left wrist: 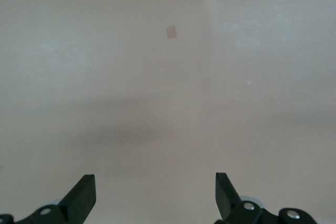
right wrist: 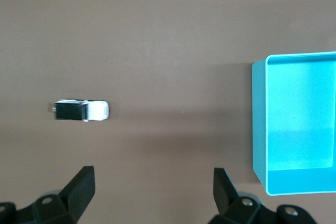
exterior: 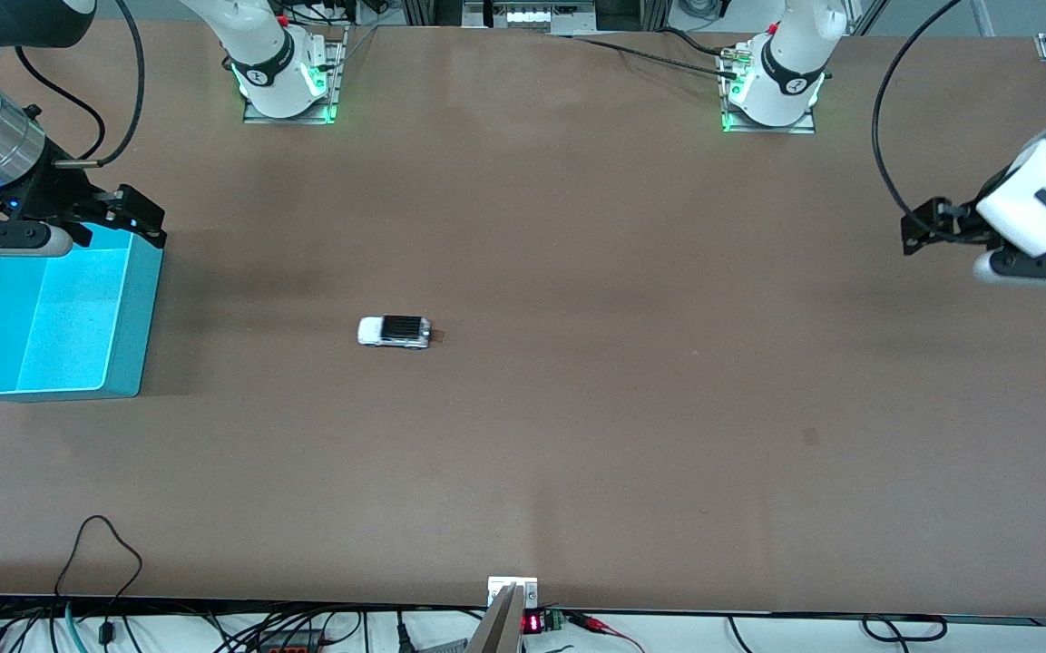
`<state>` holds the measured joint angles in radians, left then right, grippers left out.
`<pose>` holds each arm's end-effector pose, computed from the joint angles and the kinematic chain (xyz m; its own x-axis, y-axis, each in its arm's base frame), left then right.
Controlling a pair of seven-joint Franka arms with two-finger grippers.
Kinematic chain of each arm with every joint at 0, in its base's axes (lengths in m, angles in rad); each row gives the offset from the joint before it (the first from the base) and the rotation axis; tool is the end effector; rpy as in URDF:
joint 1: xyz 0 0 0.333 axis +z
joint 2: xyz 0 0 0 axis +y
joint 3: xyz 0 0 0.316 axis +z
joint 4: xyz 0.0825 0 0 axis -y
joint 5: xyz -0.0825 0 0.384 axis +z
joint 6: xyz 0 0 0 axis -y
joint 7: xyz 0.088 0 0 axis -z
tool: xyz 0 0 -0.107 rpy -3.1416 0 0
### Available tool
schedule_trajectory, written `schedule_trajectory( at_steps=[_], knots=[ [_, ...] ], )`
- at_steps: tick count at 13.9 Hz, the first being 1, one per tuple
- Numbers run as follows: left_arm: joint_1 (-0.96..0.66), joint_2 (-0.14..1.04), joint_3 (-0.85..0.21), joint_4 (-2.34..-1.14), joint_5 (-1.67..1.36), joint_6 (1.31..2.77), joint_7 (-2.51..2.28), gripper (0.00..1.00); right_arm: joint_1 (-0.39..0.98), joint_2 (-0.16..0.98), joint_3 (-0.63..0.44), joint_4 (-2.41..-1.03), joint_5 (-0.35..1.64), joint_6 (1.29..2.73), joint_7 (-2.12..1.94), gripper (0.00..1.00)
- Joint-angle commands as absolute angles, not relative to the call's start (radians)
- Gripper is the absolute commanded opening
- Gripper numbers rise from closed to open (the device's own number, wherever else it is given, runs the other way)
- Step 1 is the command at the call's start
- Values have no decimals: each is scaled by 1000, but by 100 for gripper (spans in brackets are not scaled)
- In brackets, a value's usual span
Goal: Wind and store white jeep toy
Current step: 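Raise the left gripper away while the jeep rolls toward the bin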
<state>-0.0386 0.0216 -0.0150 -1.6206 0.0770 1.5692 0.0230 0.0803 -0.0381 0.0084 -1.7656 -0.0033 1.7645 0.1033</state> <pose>0.5578 -0.0216 0.5892 0.9943 -0.0762 -0.0747 -0.0818 -0.9938 -0.0747 0.5523 0.0489 0.5698 0.9992 -0.0140 0.0372 -0.0140 -0.9999 -0.0002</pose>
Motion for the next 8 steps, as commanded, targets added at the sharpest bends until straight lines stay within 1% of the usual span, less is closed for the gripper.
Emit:
schedule_trajectory(
  at_steps=[1,3,4,8],
  knots=[
    [-60,-35,6,-1694,64,1601,41,100,81,-55,8,-1778,-3,1763,100,100],
    [-64,-34,2,-1683,54,1597,32,100,81,-55,8,-1778,-3,1763,100,100],
    [-64,-34,3,-1680,2,1597,29,100,81,-55,8,-1778,-3,1763,98,100],
    [-57,-31,3,-1671,-8,1594,31,100,84,-49,8,-1775,-5,1767,98,100]
  ],
)
